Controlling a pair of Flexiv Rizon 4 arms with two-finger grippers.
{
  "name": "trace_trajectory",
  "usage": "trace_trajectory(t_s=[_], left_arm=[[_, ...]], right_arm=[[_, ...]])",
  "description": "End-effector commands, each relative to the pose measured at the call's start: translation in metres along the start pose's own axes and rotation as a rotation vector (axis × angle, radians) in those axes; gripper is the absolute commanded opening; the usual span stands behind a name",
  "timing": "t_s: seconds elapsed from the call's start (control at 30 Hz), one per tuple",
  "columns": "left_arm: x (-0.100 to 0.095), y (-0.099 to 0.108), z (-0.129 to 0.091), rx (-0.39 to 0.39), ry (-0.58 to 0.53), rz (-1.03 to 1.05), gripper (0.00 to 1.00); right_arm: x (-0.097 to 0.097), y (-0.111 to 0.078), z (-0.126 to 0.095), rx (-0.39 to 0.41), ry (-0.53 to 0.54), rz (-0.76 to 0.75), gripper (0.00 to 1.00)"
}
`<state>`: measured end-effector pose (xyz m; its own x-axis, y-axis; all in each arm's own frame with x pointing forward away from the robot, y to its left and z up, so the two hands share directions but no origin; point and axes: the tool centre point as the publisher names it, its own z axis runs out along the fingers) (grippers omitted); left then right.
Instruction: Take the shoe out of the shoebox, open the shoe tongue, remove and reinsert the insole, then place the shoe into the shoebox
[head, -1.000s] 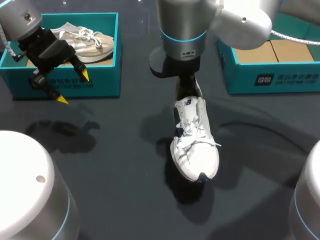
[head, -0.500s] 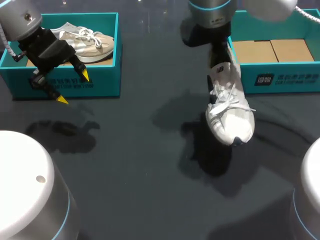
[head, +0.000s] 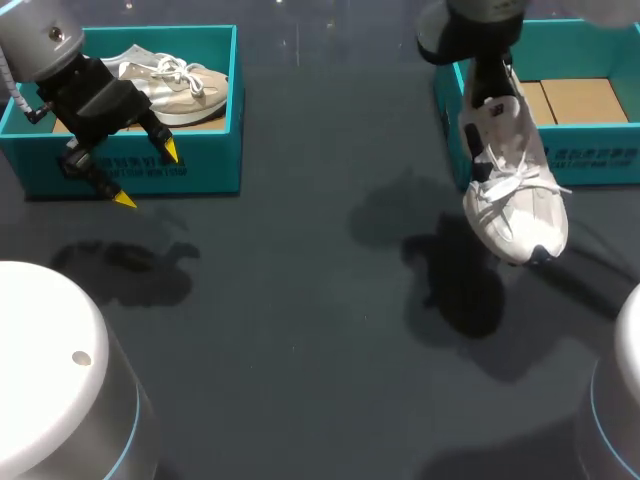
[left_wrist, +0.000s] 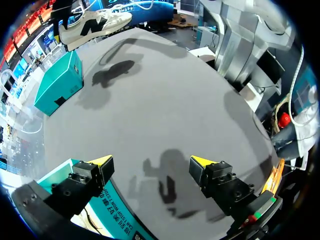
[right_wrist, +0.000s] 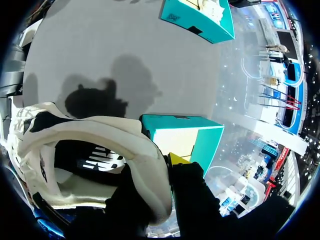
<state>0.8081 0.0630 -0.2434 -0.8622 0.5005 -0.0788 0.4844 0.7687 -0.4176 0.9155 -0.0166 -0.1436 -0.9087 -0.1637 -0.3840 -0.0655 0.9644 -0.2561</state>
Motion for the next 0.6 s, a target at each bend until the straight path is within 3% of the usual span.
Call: trace_trajectory(t_s=[0.03,0.17,0.47,0.57,0.6], left_arm=[[0.001,0.0,-0.001,-0.003,0.0,0.001,1.0],[0.001,0.0,-0.001,-0.003,0.0,0.001,1.0],[0.001,0.0,-0.001,-0.003,0.0,0.001,1.0],[0.001,0.0,-0.001,-0.003,0.0,0.001,1.0],[0.001,0.0,-0.001,-0.003,0.0,0.001,1.0]], right_arm=[[0.001,-0.002,-0.001,-0.003,-0.001,-0.001,0.0],[0.001,-0.002,-0.001,-0.003,-0.001,-0.001,0.0],[-0.045,-0.079,0.005,0.031,-0.063,-0.025,0.0],[-0.065,-0.105,0.012,0.03,-0.072,-0.008,0.0],[-0.072,-0.114,0.014,-0.007,-0.086,-0.005,0.0]])
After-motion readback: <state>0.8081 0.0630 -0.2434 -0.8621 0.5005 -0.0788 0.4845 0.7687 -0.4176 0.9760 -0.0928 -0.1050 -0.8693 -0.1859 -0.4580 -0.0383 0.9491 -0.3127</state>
